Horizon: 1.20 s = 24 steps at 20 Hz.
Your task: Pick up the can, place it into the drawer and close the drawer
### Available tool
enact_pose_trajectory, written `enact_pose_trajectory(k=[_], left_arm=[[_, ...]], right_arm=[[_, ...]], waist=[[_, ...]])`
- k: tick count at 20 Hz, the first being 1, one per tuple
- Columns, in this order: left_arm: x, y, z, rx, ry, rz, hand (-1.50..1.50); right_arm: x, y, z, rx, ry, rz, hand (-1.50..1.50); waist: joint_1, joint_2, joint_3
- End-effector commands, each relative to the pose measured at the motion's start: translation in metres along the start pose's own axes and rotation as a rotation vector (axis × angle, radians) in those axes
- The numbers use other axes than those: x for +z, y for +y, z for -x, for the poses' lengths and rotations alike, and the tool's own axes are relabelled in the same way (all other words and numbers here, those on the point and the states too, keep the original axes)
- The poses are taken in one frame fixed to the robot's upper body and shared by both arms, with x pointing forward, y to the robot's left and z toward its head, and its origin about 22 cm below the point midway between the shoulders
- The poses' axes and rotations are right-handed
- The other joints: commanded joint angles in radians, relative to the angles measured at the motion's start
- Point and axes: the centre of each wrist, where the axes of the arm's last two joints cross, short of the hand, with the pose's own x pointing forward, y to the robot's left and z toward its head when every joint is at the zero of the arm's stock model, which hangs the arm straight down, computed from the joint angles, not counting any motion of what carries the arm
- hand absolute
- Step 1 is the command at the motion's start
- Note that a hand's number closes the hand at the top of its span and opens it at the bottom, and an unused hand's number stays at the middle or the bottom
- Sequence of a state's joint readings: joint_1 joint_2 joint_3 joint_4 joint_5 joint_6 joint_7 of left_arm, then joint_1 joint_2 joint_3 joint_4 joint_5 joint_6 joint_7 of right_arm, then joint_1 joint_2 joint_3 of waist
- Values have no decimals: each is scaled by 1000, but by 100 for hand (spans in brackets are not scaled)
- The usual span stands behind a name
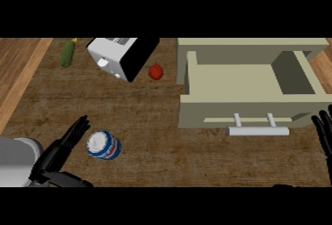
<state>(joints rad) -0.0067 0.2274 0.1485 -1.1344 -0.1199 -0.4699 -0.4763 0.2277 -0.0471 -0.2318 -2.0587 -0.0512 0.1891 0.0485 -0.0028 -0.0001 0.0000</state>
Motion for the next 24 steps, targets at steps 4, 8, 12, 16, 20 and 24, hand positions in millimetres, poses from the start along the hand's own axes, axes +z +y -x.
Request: enact_pose_trajectory(k=[4,8,12,16,20,24], left_arm=[[-21,-12,24,42,27,-20,-150],[-7,-1,16,30,29,-10,-150],[-20,-18,29,27,10,-4,-150],[-27,-23,15,53,17,0,-150],[-49,-26,28,26,15,12,-150],[-68,-27,18,41,13,4,-150]], right_arm=[[2,-1,-2,-2,-9,-1,-150],[7,1,-11,-4,-6,-11,-150],[9,-9,-7,-5,11,2,-150],[10,-6,-7,-2,-5,1,-150],[19,2,-20,-22,-10,-10,-150],[12,-4,-10,7,-8,4,-150]], waist=[[-2,0,0],[0,0,0],[-1,0,0],[1,-1,0],[-4,0,0],[-4,0,0]])
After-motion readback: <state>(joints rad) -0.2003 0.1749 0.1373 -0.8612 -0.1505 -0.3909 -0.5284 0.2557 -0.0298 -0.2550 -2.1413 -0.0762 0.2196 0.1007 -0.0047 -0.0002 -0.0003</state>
